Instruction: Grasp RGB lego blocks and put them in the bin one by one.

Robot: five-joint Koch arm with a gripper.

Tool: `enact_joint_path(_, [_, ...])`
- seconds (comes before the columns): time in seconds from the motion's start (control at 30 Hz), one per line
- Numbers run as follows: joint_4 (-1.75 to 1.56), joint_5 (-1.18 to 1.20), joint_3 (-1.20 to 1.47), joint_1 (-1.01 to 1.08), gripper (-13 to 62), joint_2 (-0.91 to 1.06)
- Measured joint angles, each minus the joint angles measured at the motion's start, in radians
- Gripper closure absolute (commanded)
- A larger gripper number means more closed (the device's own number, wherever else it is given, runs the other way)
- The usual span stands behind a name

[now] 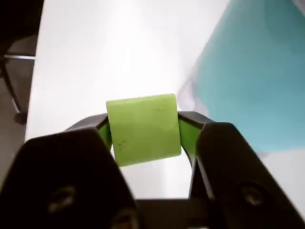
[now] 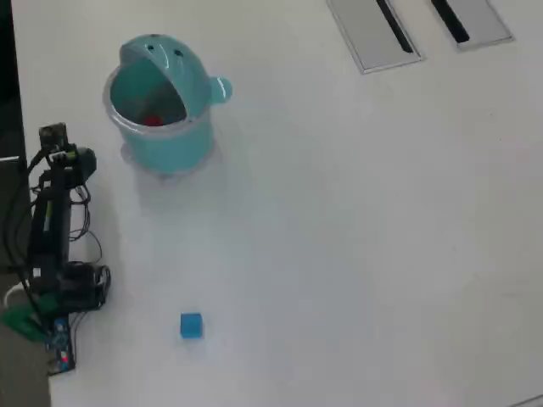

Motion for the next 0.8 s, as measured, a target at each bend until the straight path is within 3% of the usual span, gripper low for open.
enact_joint_path(0.4, [-0.021, 0.006, -0.011, 0.164, 37.0, 0.143])
enact_joint_path(0.67, [-0.021, 0.044, -0.273, 0.235, 37.0, 0.140])
enact_joint_path(0.8, [-0.021, 0.043, -0.425, 0.247, 37.0, 0.049])
